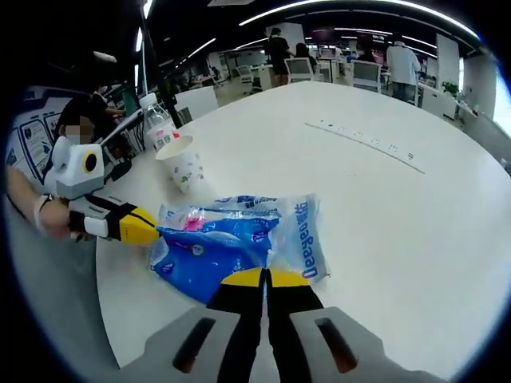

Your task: Arrange the tabletop items into an orderly group along one side of the table until the central work area is clear of visible clutter.

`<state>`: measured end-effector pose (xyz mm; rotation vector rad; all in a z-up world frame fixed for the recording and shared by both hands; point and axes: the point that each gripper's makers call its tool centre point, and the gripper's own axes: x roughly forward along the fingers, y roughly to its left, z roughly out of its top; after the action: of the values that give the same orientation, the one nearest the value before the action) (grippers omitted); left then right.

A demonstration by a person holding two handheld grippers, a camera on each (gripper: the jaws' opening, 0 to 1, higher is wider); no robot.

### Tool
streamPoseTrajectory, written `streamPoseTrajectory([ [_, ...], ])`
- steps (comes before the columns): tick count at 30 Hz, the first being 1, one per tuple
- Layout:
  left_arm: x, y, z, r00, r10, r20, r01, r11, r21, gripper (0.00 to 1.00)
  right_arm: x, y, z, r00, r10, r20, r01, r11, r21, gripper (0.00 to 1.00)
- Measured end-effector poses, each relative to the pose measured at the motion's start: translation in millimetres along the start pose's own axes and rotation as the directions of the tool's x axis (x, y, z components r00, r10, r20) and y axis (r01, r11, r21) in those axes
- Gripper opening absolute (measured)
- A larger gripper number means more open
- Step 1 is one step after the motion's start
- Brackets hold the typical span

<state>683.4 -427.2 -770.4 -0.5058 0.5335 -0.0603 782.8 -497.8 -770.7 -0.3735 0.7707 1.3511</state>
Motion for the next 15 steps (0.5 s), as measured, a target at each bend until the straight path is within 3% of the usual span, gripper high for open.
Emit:
streamPoseTrajectory([
  [15, -1, -6.7, 20.3, 0.999, -0.018, 0.043, 0.018, 1.0, 0.017, 0.0, -23, 1, 1.4, 0.997, -0.029, 0.071, 0.025, 0.998, 0.061, 0.0],
])
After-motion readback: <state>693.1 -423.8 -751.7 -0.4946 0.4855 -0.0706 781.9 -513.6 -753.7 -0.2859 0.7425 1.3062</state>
